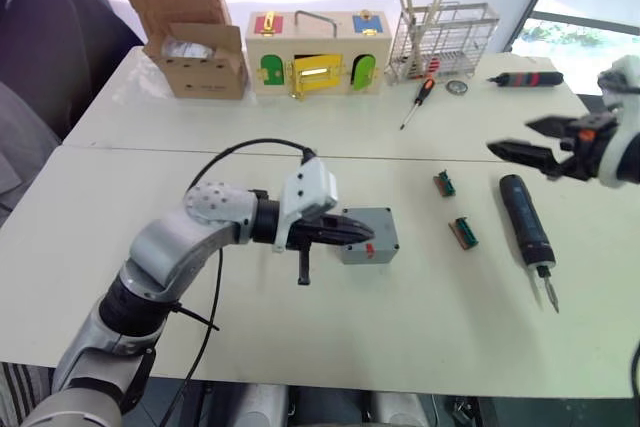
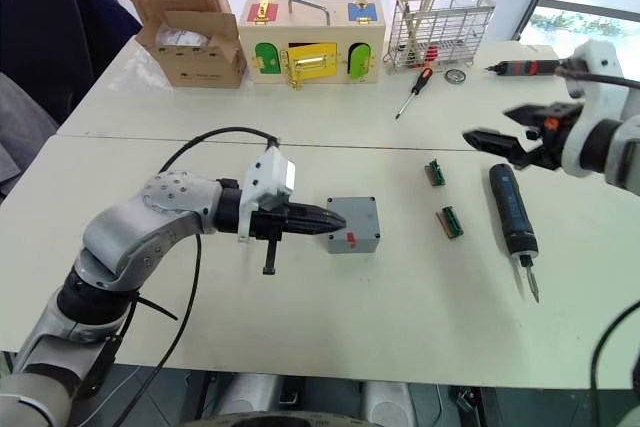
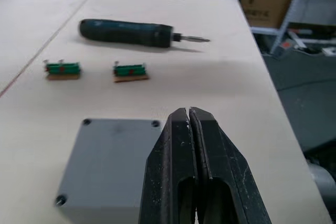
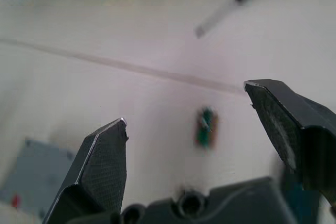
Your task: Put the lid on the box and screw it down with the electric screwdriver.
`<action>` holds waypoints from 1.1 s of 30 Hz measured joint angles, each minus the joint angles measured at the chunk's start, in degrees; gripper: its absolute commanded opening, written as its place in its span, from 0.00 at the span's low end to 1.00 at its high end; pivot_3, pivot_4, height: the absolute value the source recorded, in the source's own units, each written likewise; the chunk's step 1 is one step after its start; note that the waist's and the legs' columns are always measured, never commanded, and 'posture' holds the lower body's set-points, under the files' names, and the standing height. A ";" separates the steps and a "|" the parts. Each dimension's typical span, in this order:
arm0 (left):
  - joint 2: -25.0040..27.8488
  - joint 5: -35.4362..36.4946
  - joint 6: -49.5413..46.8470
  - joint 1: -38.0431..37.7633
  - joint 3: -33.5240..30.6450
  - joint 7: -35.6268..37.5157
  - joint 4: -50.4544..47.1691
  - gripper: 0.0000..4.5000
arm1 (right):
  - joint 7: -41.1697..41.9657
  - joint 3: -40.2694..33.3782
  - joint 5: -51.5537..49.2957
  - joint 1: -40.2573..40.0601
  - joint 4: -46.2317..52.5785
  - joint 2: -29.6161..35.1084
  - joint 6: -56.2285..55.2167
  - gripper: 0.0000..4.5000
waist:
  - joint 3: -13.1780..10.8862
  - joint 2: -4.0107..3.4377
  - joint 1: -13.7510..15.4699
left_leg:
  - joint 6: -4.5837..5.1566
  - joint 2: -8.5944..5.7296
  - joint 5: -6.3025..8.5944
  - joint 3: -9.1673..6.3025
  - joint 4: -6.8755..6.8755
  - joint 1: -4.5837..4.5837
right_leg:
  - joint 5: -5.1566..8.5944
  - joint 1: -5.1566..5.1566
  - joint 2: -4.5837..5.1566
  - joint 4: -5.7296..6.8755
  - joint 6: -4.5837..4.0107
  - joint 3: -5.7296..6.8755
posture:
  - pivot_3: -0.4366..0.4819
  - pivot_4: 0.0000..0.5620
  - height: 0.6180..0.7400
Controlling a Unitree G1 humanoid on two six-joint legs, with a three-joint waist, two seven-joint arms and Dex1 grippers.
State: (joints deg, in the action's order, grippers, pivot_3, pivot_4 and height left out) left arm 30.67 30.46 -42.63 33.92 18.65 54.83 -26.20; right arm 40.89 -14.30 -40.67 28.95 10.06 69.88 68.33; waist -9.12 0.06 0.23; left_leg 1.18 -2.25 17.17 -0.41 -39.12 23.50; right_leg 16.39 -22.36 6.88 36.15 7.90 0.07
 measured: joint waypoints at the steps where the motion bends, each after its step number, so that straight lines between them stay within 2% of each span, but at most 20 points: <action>1: -0.05 -0.43 0.56 -0.03 0.92 0.04 -0.10 0.00 | 1.90 1.34 0.07 -0.97 -0.85 2.24 0.47 0.97 | -0.01 -0.03 -0.03 | 0.02 0.01 0.01 0.01 0.00 -0.01 | 0.00 -0.01 0.00 0.02 0.00 0.00 | 0.48 0.27 0.96; 6: 0.18 -2.47 2.06 -0.41 2.93 0.29 -1.07 0.00 | 8.19 8.93 2.70 -1.24 -6.32 10.16 3.35 0.97 | -0.03 -0.09 0.02 | 0.03 0.04 0.02 0.02 0.01 0.00 | 0.00 -0.07 -0.01 0.01 0.00 0.00 | 0.48 0.27 0.96; 11: 0.20 -2.88 2.05 -2.19 3.22 -0.37 -2.92 0.00 | 13.72 23.58 9.98 7.66 -18.66 10.73 6.34 0.97 | -0.06 -0.15 0.03 | 0.02 0.02 0.02 0.05 0.00 0.01 | 0.01 -0.09 0.02 -0.03 -0.01 -0.04 | 0.48 0.27 0.96; 15: -0.13 -2.82 1.39 -3.09 3.08 -1.94 -4.90 0.00 | 21.43 33.53 15.39 15.16 -26.61 8.33 6.18 0.97 | -0.11 -0.23 0.09 | -0.12 0.02 -0.06 0.05 0.03 0.01 | 0.00 -0.11 0.01 -0.03 -0.01 -0.03 | 0.48 0.27 0.96; 18: -0.65 -2.73 0.44 -4.28 3.06 -3.37 -5.59 0.00 | 24.40 38.29 18.76 19.47 -31.59 5.00 6.67 0.97 | -0.11 -0.23 0.10 | -0.27 0.01 -0.15 0.05 0.02 0.02 | 0.00 -0.10 0.00 -0.02 0.00 -0.03 | 0.48 0.27 0.96; 22: -1.22 -2.82 -0.49 -4.54 3.03 -5.31 -5.62 0.00 | 28.15 43.76 23.03 21.37 -35.87 1.68 6.01 0.97 | -0.11 -0.23 0.48 | -0.34 -0.01 -0.19 0.04 0.01 0.02 | 0.00 -0.10 0.00 0.00 0.00 -0.02 | 0.48 0.27 0.96; 27: -1.23 -2.95 -0.86 -5.13 3.02 -6.60 -5.72 0.00 | 30.91 47.81 28.71 22.31 -41.21 -0.69 2.77 0.97 | -0.11 -0.23 0.45 | -0.37 -0.04 -0.21 0.05 -0.02 0.03 | 0.00 -0.09 0.01 -0.01 0.00 -0.03 | 0.48 0.27 0.96; 33: -1.88 -6.23 -0.77 -7.93 5.50 -9.20 -5.68 0.00 | 31.43 48.75 34.10 26.89 -50.90 -6.62 2.08 0.97 | -0.12 -0.22 0.08 | -0.45 0.00 -0.25 0.04 0.00 0.02 | 0.00 -0.11 -0.04 0.03 0.01 -0.02 | 0.48 0.27 0.96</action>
State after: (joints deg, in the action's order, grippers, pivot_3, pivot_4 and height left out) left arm 28.78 24.23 -43.40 26.00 24.15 45.63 -31.88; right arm 72.32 34.46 -6.56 55.84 -40.85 63.26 70.41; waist -9.24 -0.16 0.31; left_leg 0.74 -2.25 16.92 -0.37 -39.12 23.52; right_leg 16.39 -22.47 6.84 36.18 7.91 0.05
